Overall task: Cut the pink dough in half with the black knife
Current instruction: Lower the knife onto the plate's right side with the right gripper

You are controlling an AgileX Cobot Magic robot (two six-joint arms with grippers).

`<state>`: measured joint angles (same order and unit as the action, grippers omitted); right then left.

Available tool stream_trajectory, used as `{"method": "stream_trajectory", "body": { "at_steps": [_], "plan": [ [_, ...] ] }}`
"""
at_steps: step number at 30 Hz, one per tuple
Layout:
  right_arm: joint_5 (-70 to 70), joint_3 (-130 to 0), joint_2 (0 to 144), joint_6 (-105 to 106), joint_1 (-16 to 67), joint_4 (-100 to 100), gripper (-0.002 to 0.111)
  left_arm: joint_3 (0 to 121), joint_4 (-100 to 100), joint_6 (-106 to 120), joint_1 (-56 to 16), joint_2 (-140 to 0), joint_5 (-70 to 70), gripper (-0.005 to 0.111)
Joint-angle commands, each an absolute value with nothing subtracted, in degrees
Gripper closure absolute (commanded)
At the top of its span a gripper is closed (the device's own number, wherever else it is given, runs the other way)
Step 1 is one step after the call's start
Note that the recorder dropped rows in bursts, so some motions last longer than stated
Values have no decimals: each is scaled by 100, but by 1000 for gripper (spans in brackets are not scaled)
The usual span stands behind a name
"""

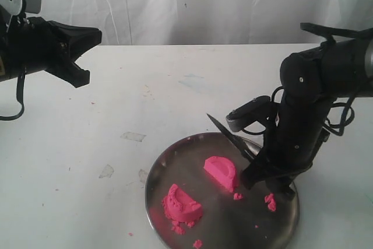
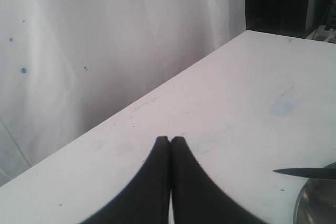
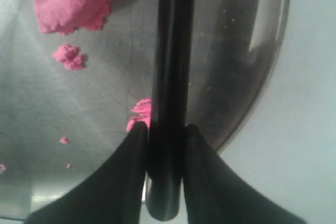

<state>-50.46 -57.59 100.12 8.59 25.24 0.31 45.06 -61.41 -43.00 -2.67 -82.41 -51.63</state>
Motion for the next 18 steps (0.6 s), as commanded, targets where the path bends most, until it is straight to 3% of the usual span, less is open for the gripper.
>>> {"method": "stream_trajectory", "body": {
  "at_steps": [1, 10, 18],
  "plan": [
    [-5112, -5748, 10125, 922, 2511, 66, 108, 4481, -6160, -4354, -248, -8206, -5181, 107],
    [-5048, -5748, 10150, 1069, 2511, 180, 106, 4481, -6149, -4354, -248, -8206, -5181, 107],
    [-4924, -5748, 10150, 1069, 2511, 180, 83, 4481, -6149, -4354, -248, -8206, -5181, 107]
  ]
}}
